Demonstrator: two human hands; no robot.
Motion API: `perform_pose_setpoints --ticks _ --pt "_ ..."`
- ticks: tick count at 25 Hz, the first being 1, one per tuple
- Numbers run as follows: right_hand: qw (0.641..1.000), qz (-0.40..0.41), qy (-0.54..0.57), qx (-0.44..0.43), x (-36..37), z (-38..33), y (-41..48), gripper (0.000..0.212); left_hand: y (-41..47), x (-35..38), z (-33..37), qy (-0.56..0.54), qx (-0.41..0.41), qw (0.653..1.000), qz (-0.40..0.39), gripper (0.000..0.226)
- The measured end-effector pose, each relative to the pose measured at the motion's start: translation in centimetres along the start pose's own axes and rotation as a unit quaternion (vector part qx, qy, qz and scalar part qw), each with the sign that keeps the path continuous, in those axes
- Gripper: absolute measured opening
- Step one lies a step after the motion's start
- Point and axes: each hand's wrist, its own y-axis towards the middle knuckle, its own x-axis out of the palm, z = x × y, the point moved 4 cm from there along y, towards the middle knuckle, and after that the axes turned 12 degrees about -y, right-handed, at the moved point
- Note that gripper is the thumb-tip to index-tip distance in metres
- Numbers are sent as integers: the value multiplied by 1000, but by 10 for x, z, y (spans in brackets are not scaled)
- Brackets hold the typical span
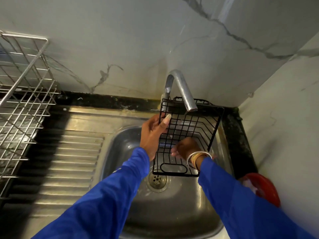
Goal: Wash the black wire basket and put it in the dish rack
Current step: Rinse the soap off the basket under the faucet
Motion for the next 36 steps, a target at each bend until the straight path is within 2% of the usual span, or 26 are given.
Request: perform_pose_setpoints --ticks 2,3,4,6,8,10,12,14,16,18,19,20,21,22,23,24,26,28,32,34,35,36 --pt "995 36 53 -79 -19 -25 -2 15 0 2 0 8 -7 1000 14 30" --pt "986 26 114 -117 -27 -42 -6 18 -3 4 -2 9 -21 1000 15 26" --pt "971 14 198 -130 -35 -52 -6 19 -5 5 -5 9 -36 999 15 32" --pt "946 10 319 -56 -43 -52 0 21 -11 0 -14 26 -70 997 34 65" --pt "935 -16 352 27 -40 -38 0 33 -19 -7 -19 32 -70 995 67 88" --pt "911 -49 407 34 -38 -28 -2 41 -29 -14 -27 25 -81 990 116 101" --pt "883 -67 464 19 -36 -29 -1 43 -38 -17 -32 6 -89 981 174 104" --pt "887 -64 458 7 -36 -36 3 44 -44 -20 -38 -29 -101 967 231 98" --pt "906 -65 418 -9 -39 -44 7 42 -46 -23 -42 -70 -114 951 279 89" --pt "931 -91 351 -36 -41 -50 11 36 -48 -24 -45 -94 -96 947 292 82" --pt "946 -130 293 -52 -41 -52 10 32 -49 -24 -48 -90 -76 950 288 75" --pt "966 -171 182 -69 -39 -52 7 29 -50 -24 -50 -86 -51 954 282 64" --pt "977 -194 27 -86 -38 -49 5 26 -52 -24 -51 -85 -26 956 279 53" --pt "969 -196 -115 -99 -36 -46 5 24 -54 -24 -53 -86 -12 956 279 46" --pt "960 -166 -196 -114 -37 -45 7 23 -54 -24 -54 -92 -7 955 281 46" --pt "961 -124 -210 -131 -38 -47 8 25 -55 -24 -56 -102 -7 953 284 50" --pt "984 -71 -69 -145 -40 -53 11 26 -54 -20 -54 -121 -14 951 285 56" --pt "987 -65 71 -130 -41 -58 9 27 -53 -15 -49 -125 -14 951 283 57" --pt "980 12 153 -123 -50 -50 12 29 -45 -10 -43 -108 -7 956 272 43" --pt "975 63 168 -133 -54 -44 13 28 -40 -7 -42 -98 -16 959 265 57" --pt "968 50 202 -142 -51 -41 10 29 -38 -4 -41 -99 -18 960 260 65" --pt "958 -9 249 -144 -41 -39 6 34 -35 -2 -40 -104 -16 962 253 71"
